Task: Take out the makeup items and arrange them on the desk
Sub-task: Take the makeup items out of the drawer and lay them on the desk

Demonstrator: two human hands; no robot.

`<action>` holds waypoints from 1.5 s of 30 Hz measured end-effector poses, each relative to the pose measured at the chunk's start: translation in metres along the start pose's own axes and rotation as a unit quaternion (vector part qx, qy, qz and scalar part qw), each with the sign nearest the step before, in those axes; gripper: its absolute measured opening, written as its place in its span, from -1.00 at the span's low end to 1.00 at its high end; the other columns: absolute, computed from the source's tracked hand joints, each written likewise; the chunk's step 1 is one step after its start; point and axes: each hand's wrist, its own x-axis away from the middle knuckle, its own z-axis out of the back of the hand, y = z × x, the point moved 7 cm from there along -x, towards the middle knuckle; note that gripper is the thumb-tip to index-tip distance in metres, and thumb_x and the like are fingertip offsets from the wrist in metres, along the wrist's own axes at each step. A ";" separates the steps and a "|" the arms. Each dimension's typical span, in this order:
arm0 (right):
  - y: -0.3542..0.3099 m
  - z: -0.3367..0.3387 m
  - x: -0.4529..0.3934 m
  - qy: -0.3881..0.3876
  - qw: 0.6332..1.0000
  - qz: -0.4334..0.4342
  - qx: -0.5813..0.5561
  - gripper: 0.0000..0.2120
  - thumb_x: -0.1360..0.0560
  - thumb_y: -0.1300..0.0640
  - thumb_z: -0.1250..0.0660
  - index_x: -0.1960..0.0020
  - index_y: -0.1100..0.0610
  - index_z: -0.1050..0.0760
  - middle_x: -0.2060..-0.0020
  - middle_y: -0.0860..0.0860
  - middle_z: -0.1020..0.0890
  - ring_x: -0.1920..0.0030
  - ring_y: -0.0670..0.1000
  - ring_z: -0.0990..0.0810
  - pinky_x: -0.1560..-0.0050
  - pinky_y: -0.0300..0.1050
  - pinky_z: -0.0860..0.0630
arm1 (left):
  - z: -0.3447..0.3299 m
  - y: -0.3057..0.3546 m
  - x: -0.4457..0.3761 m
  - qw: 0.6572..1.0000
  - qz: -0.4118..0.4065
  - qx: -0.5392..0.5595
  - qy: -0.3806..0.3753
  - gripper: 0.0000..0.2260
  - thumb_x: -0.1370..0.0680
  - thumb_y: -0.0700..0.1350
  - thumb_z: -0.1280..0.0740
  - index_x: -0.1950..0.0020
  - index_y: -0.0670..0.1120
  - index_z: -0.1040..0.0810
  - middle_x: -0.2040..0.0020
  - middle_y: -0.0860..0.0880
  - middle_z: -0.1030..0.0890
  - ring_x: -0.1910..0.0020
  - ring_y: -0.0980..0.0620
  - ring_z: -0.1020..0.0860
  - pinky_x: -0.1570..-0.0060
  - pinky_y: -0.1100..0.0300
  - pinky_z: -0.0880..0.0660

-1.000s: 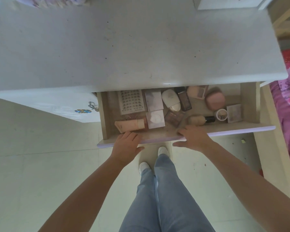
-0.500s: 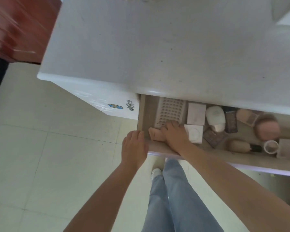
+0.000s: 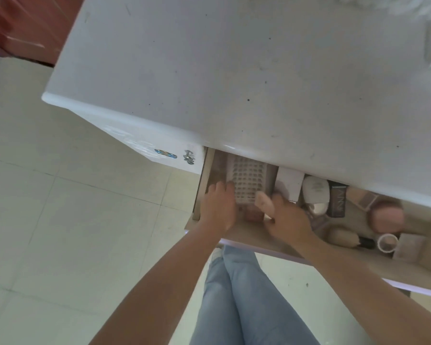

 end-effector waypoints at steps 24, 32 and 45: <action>0.053 -0.004 0.022 0.108 0.989 -0.089 -0.048 -0.56 -0.47 0.03 -0.26 -0.28 0.18 -0.32 -0.16 0.15 -0.45 -0.14 0.15 -0.48 -0.02 -0.09 -0.44 | -0.040 0.019 -0.012 0.991 0.126 0.036 -0.027 -0.16 -0.40 0.22 -0.34 -0.47 -0.10 0.05 -0.46 -0.35 0.06 -0.46 -0.32 0.03 -0.41 -0.17 -0.04; 0.030 0.025 0.047 0.206 0.978 0.008 -0.017 -0.44 -0.11 0.05 -0.61 0.02 0.31 -0.54 0.31 0.19 -0.60 0.34 0.19 -0.59 0.43 -0.09 -0.53 | 0.001 0.034 0.035 0.997 0.066 0.016 -0.023 -0.14 -0.34 0.17 -0.41 -0.44 -0.02 0.04 -0.47 -0.25 0.06 -0.46 -0.28 0.03 -0.42 -0.17 -0.04; -0.078 0.163 0.024 0.286 0.932 0.223 0.004 -0.49 -0.16 0.38 -0.44 -0.11 0.21 -0.53 -0.01 0.12 -0.60 -0.10 0.18 -0.57 -0.26 0.27 -0.29 | 0.138 -0.061 0.062 0.974 0.205 0.026 0.095 -0.13 -0.27 0.15 -0.45 -0.42 -0.03 -0.07 -0.42 -0.21 -0.08 -0.41 -0.19 -0.10 -0.38 -0.10 -0.13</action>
